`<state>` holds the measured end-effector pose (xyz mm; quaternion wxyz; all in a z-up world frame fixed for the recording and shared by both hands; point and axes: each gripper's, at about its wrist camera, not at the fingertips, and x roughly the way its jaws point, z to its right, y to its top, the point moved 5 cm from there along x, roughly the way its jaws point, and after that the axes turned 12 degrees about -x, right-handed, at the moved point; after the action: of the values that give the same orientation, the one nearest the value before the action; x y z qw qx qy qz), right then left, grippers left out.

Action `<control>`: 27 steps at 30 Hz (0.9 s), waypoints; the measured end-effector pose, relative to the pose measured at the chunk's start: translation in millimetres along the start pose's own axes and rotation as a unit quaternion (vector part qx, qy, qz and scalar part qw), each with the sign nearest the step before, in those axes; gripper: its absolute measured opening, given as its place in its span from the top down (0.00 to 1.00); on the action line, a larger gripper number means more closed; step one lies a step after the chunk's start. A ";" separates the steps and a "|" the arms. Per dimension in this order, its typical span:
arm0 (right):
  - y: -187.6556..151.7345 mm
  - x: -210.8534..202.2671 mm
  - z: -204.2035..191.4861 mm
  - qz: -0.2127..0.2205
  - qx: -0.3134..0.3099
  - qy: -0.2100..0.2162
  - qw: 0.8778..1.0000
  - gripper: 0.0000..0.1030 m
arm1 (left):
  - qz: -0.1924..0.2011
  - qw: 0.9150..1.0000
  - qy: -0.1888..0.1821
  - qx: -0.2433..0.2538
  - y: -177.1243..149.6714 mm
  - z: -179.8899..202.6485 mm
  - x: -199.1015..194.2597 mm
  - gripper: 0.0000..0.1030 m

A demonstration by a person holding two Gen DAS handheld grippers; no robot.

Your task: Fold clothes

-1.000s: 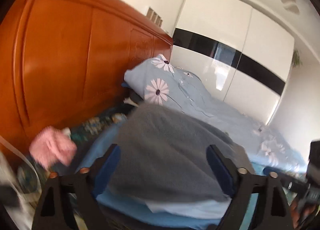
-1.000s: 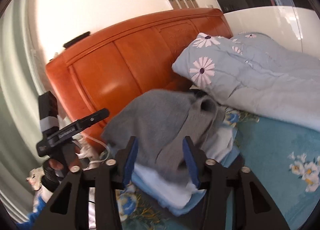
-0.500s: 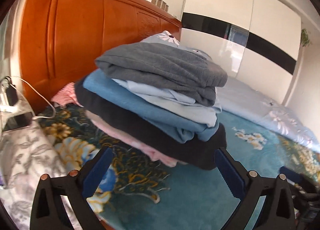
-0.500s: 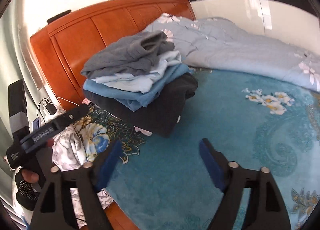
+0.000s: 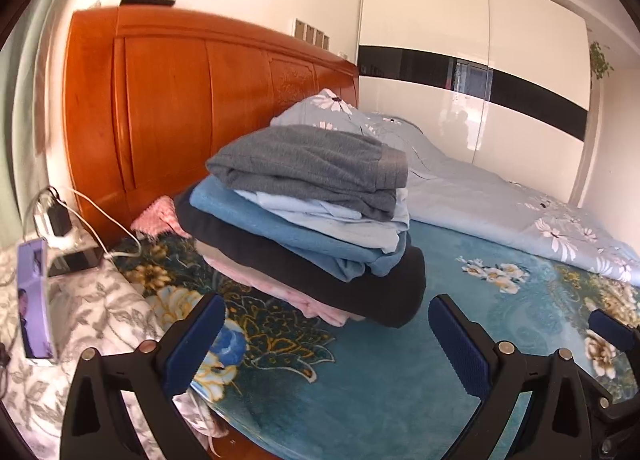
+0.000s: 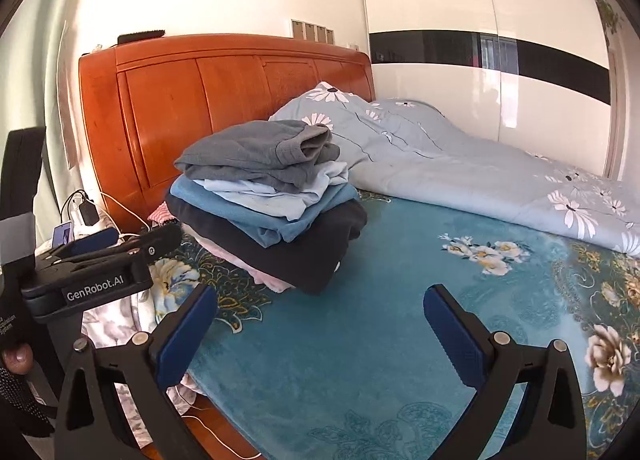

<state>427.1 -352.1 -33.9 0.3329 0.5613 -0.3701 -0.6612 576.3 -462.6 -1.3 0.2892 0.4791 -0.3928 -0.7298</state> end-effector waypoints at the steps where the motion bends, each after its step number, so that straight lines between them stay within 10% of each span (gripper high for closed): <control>1: -0.1 -2.2 0.4 -0.002 0.001 0.005 1.000 0.00 | 0.003 1.000 0.012 0.008 -0.5 1.5 -2.7 0.00; 11: -8.0 -20.1 4.9 -0.036 0.029 0.011 0.999 0.00 | -0.026 0.995 0.076 0.059 -12.6 17.1 -10.2 0.00; 27: -10.6 -40.0 -4.2 -0.060 0.017 0.006 0.998 0.00 | -0.045 0.991 0.075 0.099 -23.0 35.4 -23.7 0.00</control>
<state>436.9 -313.0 -23.7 0.2853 0.5920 -0.3447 -0.6703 551.3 -421.2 -1.4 0.2363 0.5757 -0.4183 -0.6616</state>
